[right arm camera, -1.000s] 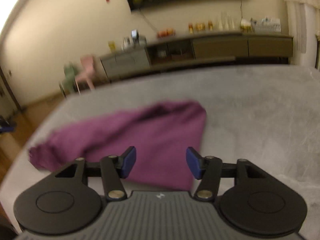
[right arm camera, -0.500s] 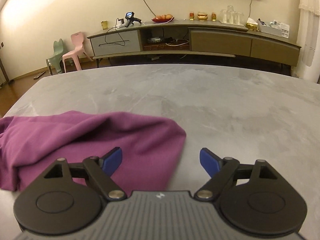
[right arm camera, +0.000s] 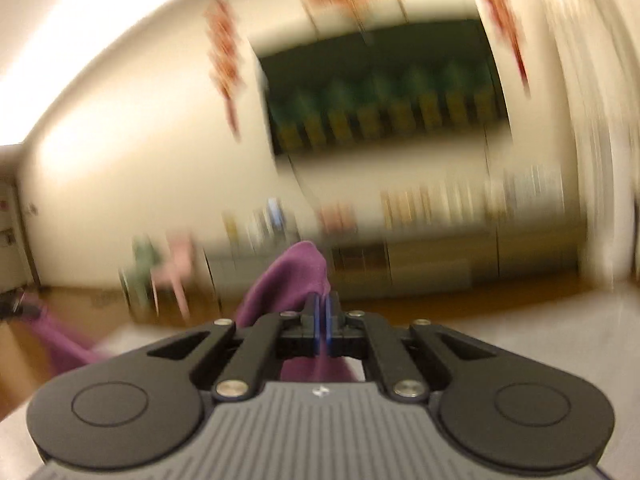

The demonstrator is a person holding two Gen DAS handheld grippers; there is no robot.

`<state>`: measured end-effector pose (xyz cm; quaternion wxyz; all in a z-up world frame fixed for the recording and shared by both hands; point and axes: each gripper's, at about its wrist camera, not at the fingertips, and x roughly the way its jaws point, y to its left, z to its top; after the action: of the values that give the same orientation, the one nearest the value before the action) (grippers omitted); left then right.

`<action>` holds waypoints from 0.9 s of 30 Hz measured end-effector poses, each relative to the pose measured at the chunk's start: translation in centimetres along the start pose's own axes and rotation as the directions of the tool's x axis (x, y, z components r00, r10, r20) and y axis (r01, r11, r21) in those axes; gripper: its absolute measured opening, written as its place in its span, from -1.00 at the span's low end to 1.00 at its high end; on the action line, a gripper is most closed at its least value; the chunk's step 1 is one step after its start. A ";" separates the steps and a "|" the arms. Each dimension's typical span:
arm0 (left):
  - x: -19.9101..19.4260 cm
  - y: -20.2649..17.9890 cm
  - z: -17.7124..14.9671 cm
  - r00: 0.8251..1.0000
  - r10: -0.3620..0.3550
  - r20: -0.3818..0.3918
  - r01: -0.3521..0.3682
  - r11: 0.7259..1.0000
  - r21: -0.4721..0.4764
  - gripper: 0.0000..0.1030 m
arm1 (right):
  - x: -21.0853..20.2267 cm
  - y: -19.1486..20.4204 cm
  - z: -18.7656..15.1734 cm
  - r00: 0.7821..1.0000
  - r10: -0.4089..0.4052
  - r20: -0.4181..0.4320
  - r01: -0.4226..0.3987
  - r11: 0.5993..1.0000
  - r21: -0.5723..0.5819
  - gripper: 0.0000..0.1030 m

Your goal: Fold clothes

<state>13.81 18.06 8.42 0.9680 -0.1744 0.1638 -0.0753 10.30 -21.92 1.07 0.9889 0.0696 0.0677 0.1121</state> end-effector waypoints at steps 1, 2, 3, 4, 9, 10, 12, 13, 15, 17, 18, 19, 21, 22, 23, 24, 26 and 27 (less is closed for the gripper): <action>-2.0 0.7 1.1 1.000 -0.009 0.026 0.009 1.000 0.000 -0.82 | -2.2 1.0 0.7 0.999 0.014 0.039 -0.012 0.999 -0.043 -0.96; -3.7 1.5 1.1 0.999 0.009 0.031 -0.010 1.000 0.025 -0.82 | -4.5 2.0 1.3 0.997 0.028 0.074 -0.022 0.996 -0.086 -0.96; -5.2 2.4 1.1 0.999 0.031 0.028 -0.032 0.998 0.048 -0.82 | -5.8 2.8 0.9 0.999 0.036 0.041 -0.032 0.995 -0.092 -0.96; -6.0 3.5 0.3 0.998 0.065 -0.003 -0.064 0.996 0.061 -0.82 | -7.0 3.5 0.5 0.999 0.042 0.003 -0.042 0.995 -0.095 -0.96; -7.0 10.7 -7.8 0.929 0.232 -0.289 -0.212 0.972 0.099 -0.82 | -9.5 3.0 -10.9 0.889 -0.019 -0.458 0.034 0.999 0.024 -0.88; -6.8 11.1 -8.9 0.914 0.233 -0.332 -0.209 0.972 0.106 -0.81 | -9.5 2.0 -13.0 0.844 -0.029 -0.536 0.083 0.994 0.076 -0.74; -6.6 11.7 -10.9 0.885 0.236 -0.400 -0.204 0.971 0.123 -0.80 | -9.7 0.0 -15.4 0.774 -0.018 -0.633 0.161 0.972 0.170 -0.69; -6.8 11.2 -10.9 0.889 0.242 -0.389 -0.202 0.969 0.142 -0.80 | -10.3 -0.5 -14.6 0.789 -0.004 -0.615 0.158 0.968 0.196 -0.61; -6.9 10.2 -10.2 0.906 0.229 -0.355 -0.181 0.970 0.165 -0.70 | -11.1 -0.9 -12.7 0.823 -0.001 -0.568 0.147 0.966 0.211 -0.11; -6.3 8.7 -9.0 0.927 0.202 -0.315 -0.150 0.972 0.183 -0.65 | -10.9 -0.6 -10.5 0.853 -0.025 -0.521 0.133 0.976 0.171 0.12; -5.7 7.8 -8.3 0.936 0.190 -0.298 -0.135 0.972 0.194 -0.64 | -10.2 -0.4 -9.7 0.862 -0.029 -0.507 0.120 0.982 0.148 0.16; -4.8 6.8 -7.6 0.940 0.179 -0.289 -0.120 0.971 0.208 -0.64 | -8.7 0.0 -9.1 0.864 -0.031 -0.502 0.106 0.987 0.121 0.34; -2.2 4.8 -7.0 0.946 0.156 -0.283 -0.086 0.966 0.245 -0.63 | -4.7 0.9 -8.0 0.864 -0.041 -0.502 0.087 0.994 0.068 0.51; -0.5 3.8 -7.2 0.943 0.150 -0.298 -0.067 0.960 0.270 -0.61 | -2.3 1.3 -8.0 0.855 -0.048 -0.516 0.086 0.995 0.050 0.51; 1.2 2.8 -7.4 0.938 0.144 -0.314 -0.048 0.954 0.295 -0.51 | 0.3 1.6 -8.3 0.843 -0.061 -0.534 0.097 0.994 0.040 0.51; 3.0 1.9 -7.7 0.933 0.144 -0.331 -0.033 0.947 0.320 -0.42 | 2.7 1.7 -8.7 0.831 -0.084 -0.550 0.121 0.992 0.031 0.51; 6.9 0.5 -9.2 0.912 0.168 -0.373 -0.018 0.927 0.375 -0.38 | 7.0 1.6 -9.7 0.807 -0.135 -0.574 0.170 0.985 0.007 0.50; 9.0 -0.1 -10.0 0.901 0.188 -0.392 -0.015 0.915 0.404 -0.37 | 9.0 1.5 -10.3 0.796 -0.163 -0.582 0.195 0.981 -0.009 0.48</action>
<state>18.76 13.03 -3.04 0.9270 0.0518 0.3601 -0.0911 17.13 -17.14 -9.87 0.9251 0.0508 0.3750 0.0323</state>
